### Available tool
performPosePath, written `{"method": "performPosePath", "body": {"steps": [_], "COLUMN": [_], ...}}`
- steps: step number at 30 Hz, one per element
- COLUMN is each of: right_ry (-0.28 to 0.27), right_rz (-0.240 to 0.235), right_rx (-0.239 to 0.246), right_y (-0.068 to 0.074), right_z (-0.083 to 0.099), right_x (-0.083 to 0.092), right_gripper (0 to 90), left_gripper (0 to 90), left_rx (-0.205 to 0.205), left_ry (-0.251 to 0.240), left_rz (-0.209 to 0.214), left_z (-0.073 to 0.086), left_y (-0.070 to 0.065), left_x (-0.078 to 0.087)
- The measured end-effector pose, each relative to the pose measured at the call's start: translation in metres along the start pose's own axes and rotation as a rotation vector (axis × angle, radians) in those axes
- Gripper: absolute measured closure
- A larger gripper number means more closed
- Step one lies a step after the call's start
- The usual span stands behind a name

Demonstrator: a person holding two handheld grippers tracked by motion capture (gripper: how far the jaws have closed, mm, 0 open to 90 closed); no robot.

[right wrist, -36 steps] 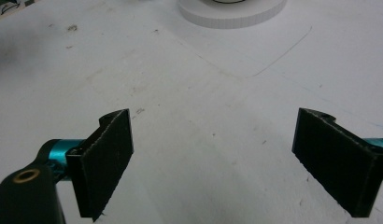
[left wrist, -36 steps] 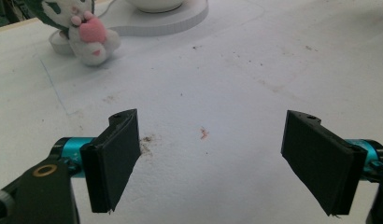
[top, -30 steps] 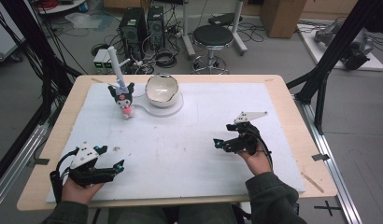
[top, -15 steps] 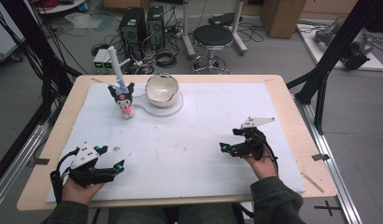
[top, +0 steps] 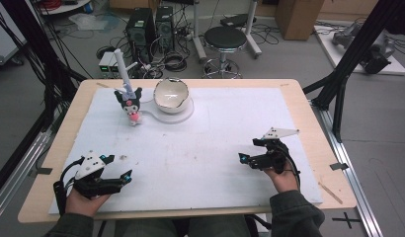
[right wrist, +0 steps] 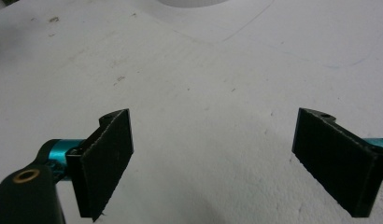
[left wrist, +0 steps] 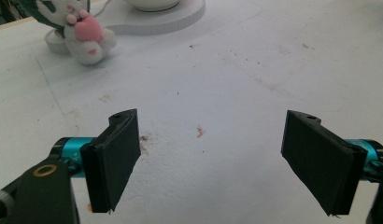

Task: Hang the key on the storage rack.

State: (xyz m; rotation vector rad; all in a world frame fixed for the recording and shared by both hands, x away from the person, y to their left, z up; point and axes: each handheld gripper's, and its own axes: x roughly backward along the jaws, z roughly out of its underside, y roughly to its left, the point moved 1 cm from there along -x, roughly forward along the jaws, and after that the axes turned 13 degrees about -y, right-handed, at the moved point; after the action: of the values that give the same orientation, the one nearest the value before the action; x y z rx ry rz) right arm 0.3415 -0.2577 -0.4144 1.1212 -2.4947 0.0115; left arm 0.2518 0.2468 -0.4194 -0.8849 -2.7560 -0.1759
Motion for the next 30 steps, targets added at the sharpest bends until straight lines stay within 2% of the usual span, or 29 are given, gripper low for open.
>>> {"method": "performPosePath", "body": {"steps": [11,30], "right_ry": [-0.017,-0.02], "right_rz": [0.015,0.029], "right_rx": [-0.002,0.002], "right_y": [-0.002,0.002], "right_z": [0.009,0.016], "right_x": [0.012,0.026], "right_gripper": [11.6,11.6], "left_gripper": [20.0,20.0], "left_rx": [0.001,-0.001], "left_ry": [0.006,0.014], "left_rz": [0.004,0.01], "left_z": [0.001,0.002], "left_y": [-0.001,-0.003], "left_x": [0.0,-0.001]}}
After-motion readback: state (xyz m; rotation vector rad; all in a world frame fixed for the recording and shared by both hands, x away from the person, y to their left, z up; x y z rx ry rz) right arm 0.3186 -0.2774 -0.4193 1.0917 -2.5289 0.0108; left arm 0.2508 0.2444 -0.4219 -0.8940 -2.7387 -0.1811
